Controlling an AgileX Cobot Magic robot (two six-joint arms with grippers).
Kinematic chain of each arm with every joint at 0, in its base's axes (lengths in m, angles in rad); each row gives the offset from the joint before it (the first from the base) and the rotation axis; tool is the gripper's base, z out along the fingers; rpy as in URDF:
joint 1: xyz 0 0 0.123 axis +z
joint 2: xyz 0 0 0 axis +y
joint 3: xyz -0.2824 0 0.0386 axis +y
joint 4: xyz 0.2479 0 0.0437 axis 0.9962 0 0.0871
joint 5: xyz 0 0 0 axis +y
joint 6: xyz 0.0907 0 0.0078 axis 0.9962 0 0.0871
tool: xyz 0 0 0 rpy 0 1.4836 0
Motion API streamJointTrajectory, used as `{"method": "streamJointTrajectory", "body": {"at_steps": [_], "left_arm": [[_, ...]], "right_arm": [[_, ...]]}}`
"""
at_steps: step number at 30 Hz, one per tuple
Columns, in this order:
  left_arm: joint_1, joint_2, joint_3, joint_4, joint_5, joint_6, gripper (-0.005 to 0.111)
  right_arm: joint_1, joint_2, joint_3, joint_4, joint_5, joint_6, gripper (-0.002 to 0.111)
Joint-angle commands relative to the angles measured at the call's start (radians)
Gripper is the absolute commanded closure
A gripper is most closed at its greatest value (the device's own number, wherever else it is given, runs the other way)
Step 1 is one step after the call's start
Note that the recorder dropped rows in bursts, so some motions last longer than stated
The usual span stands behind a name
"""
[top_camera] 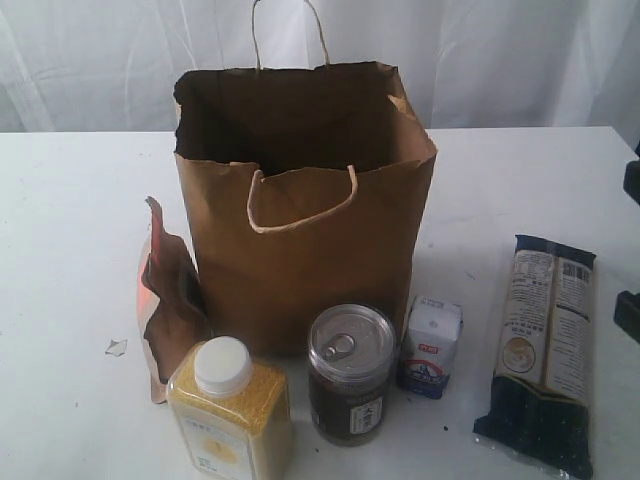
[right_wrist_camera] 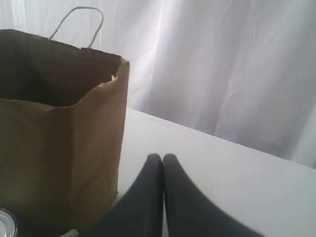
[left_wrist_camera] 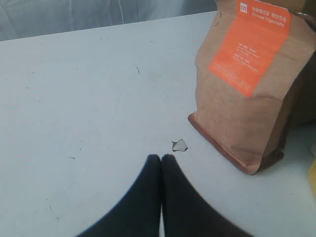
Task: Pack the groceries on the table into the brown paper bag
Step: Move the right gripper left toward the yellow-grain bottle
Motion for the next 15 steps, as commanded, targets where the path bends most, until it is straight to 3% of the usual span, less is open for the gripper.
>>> {"method": "streamJointTrajectory", "body": {"at_steps": [1, 5, 10, 12, 15], "left_arm": [[0.003, -0.009, 0.004, -0.003, 0.002, -0.003, 0.106], [0.003, -0.009, 0.004, -0.003, 0.002, -0.003, 0.106], [0.003, -0.009, 0.004, -0.003, 0.002, -0.003, 0.106], [0.003, -0.009, 0.004, -0.003, 0.002, -0.003, 0.106], [0.003, -0.009, 0.004, -0.003, 0.002, -0.003, 0.106]], "right_arm": [[0.001, 0.003, 0.007, 0.018, 0.017, -0.014, 0.108], [0.001, 0.003, 0.007, 0.298, 0.052, -0.101, 0.108], [0.001, 0.003, -0.001, 1.037, 0.282, -0.950, 0.108], [0.001, 0.003, -0.018, 1.259, 0.427, -1.210, 0.108], [0.009, 0.003, -0.060, 1.478, 0.623, -1.449, 0.108]]}}
